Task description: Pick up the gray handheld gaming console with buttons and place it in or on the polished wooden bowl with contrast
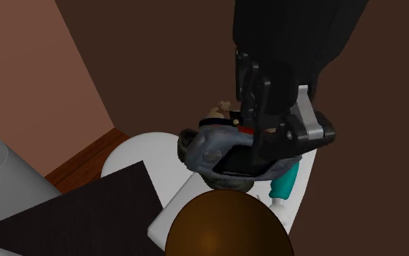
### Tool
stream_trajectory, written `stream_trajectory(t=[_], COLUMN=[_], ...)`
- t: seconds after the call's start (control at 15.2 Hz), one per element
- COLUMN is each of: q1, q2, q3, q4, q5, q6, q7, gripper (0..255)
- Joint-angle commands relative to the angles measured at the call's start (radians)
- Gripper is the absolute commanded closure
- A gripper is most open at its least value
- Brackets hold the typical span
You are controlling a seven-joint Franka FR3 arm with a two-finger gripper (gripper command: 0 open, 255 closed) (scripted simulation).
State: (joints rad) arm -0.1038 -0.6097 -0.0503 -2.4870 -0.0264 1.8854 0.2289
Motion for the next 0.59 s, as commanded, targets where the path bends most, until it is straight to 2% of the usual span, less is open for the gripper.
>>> stream_trajectory(t=[0.0, 0.26, 0.53], q1=[-0.018, -0.07, -0.072], q2=[-0.057, -0.176, -0.172], q3=[-0.028, -0.097, -0.103], q4=[-0.042, -0.107, -0.158], q5=[-0.019, -0.076, -0.081], q6=[-0.015, -0.067, -0.011], q7=[-0.034, -0.118, -0.117], gripper=[255, 255, 255])
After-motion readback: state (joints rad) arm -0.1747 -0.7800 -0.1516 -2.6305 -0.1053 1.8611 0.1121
